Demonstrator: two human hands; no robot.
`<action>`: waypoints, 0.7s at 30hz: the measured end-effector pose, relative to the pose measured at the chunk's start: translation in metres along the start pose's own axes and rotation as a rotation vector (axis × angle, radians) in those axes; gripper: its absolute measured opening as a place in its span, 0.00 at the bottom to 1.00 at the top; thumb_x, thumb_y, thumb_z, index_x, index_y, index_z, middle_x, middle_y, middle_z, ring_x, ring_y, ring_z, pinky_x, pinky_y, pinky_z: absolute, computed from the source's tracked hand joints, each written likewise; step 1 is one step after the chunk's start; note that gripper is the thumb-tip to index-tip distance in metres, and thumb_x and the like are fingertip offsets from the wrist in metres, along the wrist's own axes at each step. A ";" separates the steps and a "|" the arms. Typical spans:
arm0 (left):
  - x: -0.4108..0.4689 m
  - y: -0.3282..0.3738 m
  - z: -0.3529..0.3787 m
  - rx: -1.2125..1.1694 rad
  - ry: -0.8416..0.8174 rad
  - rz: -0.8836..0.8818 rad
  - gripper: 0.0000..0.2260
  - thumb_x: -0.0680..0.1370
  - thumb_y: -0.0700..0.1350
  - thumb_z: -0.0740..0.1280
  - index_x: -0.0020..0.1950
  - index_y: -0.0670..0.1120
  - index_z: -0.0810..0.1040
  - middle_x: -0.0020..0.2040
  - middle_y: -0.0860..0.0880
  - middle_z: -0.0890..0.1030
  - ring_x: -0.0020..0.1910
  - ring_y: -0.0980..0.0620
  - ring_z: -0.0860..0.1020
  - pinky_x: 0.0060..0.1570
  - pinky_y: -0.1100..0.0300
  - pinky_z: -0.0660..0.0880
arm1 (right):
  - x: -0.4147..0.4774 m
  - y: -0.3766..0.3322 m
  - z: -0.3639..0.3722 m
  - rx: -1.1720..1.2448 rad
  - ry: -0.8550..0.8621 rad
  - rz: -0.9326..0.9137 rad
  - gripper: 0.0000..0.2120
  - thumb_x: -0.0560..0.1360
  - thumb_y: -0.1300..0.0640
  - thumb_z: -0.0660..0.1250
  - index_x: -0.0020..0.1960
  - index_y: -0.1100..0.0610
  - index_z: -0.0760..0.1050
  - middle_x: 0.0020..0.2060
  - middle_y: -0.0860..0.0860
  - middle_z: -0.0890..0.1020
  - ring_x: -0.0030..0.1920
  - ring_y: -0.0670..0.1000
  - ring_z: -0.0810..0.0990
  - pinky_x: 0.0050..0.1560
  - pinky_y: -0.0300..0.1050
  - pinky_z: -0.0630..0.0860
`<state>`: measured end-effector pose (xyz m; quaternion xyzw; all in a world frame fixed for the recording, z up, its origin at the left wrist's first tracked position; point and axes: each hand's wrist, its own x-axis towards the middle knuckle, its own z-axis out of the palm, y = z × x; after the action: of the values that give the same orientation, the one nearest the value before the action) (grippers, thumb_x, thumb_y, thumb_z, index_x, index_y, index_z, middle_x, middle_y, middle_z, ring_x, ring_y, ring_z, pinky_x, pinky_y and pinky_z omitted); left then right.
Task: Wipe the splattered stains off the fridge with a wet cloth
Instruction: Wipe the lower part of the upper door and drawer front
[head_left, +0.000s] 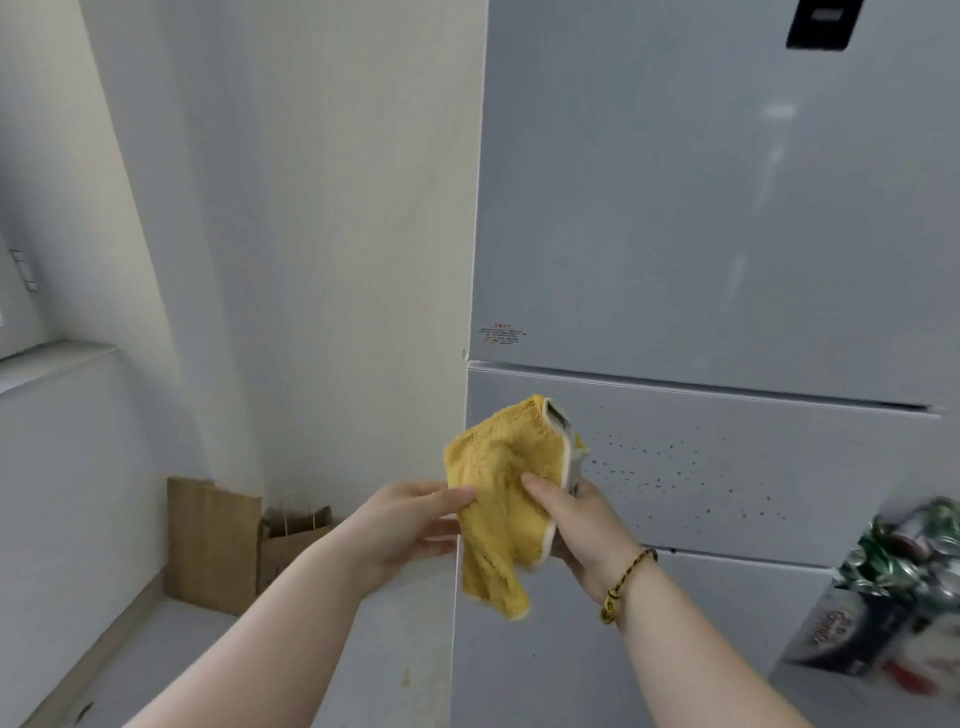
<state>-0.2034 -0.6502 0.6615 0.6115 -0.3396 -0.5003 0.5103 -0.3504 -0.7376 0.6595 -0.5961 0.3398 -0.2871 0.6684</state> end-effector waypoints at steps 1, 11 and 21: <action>0.004 0.000 0.002 0.023 -0.008 0.022 0.07 0.76 0.44 0.65 0.48 0.43 0.81 0.49 0.44 0.83 0.53 0.46 0.80 0.60 0.51 0.73 | 0.001 0.002 -0.002 -0.028 0.003 0.002 0.04 0.76 0.56 0.63 0.50 0.54 0.75 0.45 0.52 0.82 0.44 0.50 0.81 0.40 0.42 0.79; 0.025 0.013 0.013 -0.051 -0.021 0.175 0.06 0.77 0.34 0.61 0.48 0.44 0.73 0.35 0.48 0.77 0.25 0.55 0.74 0.23 0.65 0.72 | -0.005 -0.011 -0.055 0.082 -0.123 0.086 0.08 0.75 0.66 0.62 0.51 0.56 0.73 0.45 0.52 0.81 0.44 0.48 0.82 0.42 0.38 0.80; 0.028 0.028 0.015 -0.298 -0.252 0.202 0.26 0.76 0.27 0.51 0.30 0.43 0.83 0.34 0.45 0.84 0.31 0.50 0.82 0.30 0.61 0.79 | -0.006 -0.010 -0.075 0.223 -0.231 -0.073 0.12 0.62 0.70 0.72 0.42 0.57 0.84 0.41 0.52 0.85 0.44 0.49 0.84 0.40 0.41 0.80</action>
<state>-0.2078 -0.6872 0.6818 0.4248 -0.3825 -0.5640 0.5959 -0.4139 -0.7792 0.6659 -0.5592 0.2051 -0.2766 0.7541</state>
